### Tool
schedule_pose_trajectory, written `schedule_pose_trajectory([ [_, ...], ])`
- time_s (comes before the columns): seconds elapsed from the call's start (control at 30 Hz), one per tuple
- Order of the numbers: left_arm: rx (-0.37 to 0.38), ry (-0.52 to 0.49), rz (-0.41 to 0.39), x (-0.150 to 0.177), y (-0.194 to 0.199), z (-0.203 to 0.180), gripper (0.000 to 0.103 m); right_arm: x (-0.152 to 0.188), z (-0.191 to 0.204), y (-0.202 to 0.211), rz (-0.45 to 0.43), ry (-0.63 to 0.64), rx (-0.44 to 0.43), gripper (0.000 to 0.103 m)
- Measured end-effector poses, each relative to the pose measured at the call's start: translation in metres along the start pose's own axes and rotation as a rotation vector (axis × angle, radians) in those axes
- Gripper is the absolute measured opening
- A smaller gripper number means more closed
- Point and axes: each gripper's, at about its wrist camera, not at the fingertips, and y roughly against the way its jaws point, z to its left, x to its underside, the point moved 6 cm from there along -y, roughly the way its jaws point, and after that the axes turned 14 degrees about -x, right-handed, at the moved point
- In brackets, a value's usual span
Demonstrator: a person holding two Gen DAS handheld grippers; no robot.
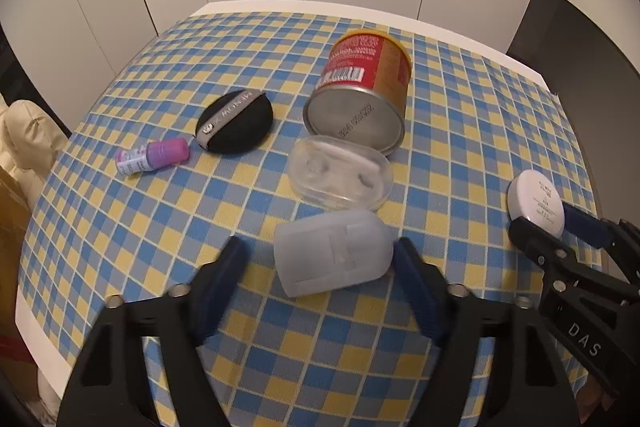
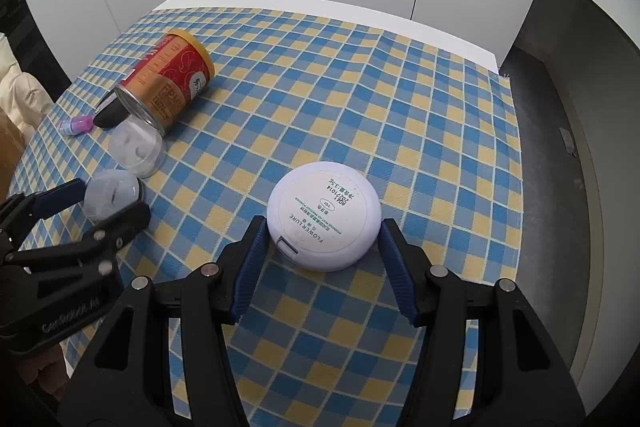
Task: Organize objects
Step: 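Grasp the white round compact with the right tool while the left tool grasps the translucent plastic case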
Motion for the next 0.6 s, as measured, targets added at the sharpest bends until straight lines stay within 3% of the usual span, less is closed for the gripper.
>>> schedule_pose_trajectory([
  [0.03, 0.002, -0.003, -0.001, -0.001, 0.000, 0.000, 0.059, 0.000, 0.001, 0.000, -0.001, -0.005, -0.001, 0.059],
  [0.4, 0.020, -0.027, 0.006, -0.003, 0.014, 0.010, 0.059, -0.001, 0.005, 0.004, 0.002, -0.032, -0.009, 0.059],
  [0.6, 0.031, -0.041, -0.024, -0.010, 0.041, 0.014, 0.059, -0.002, 0.019, 0.025, -0.009, -0.043, -0.010, 0.059],
])
